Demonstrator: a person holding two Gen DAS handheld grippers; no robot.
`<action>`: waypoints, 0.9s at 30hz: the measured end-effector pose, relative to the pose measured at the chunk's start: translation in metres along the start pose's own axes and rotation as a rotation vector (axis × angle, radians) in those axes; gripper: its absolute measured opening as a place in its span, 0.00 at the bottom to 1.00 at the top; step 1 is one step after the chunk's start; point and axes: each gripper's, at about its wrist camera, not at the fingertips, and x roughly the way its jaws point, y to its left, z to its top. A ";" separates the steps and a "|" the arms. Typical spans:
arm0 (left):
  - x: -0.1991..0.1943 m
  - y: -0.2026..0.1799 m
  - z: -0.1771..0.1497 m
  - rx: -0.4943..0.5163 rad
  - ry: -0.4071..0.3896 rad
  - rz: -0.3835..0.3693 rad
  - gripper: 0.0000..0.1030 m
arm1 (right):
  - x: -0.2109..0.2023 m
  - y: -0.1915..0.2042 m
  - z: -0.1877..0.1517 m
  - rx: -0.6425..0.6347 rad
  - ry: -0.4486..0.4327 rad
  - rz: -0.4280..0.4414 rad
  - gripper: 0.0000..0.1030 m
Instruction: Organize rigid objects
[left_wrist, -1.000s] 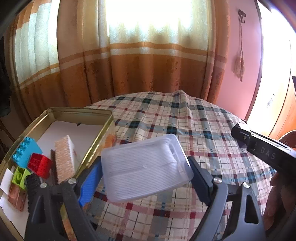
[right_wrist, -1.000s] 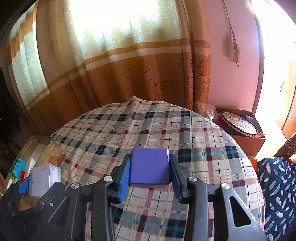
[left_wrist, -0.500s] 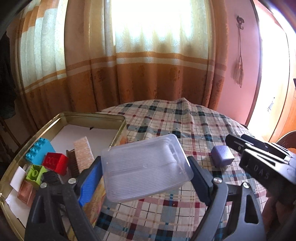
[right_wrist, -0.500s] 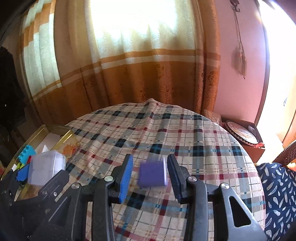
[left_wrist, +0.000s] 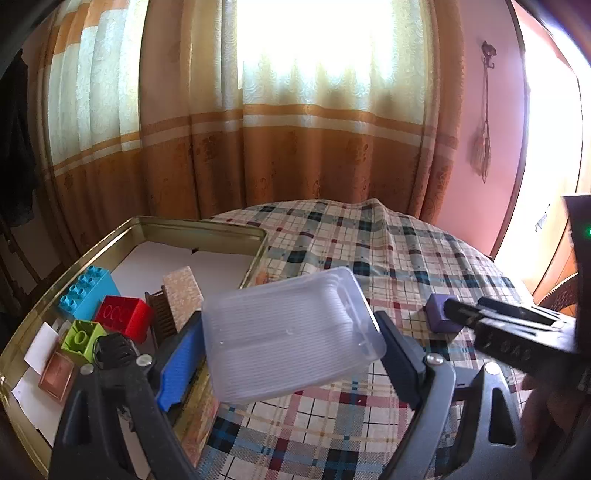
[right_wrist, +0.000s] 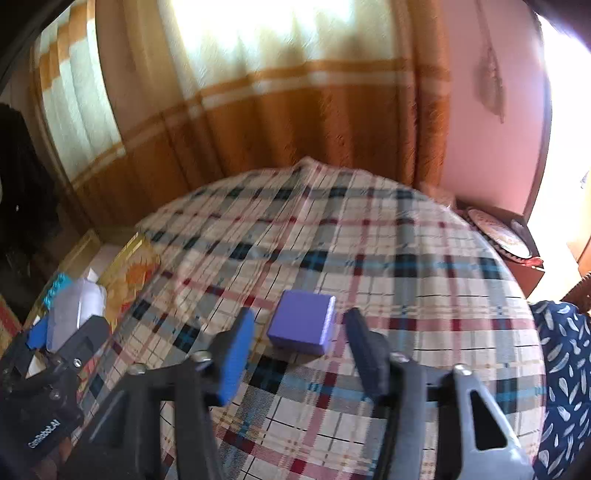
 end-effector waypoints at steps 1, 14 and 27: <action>0.000 0.000 0.000 0.000 0.001 0.000 0.86 | 0.003 0.002 0.000 -0.009 0.014 -0.003 0.58; -0.001 -0.001 0.000 0.009 0.000 -0.010 0.86 | 0.027 0.006 0.007 -0.026 0.047 -0.073 0.42; -0.017 0.009 -0.003 -0.003 -0.033 -0.004 0.86 | -0.014 0.024 -0.006 -0.014 -0.078 0.018 0.42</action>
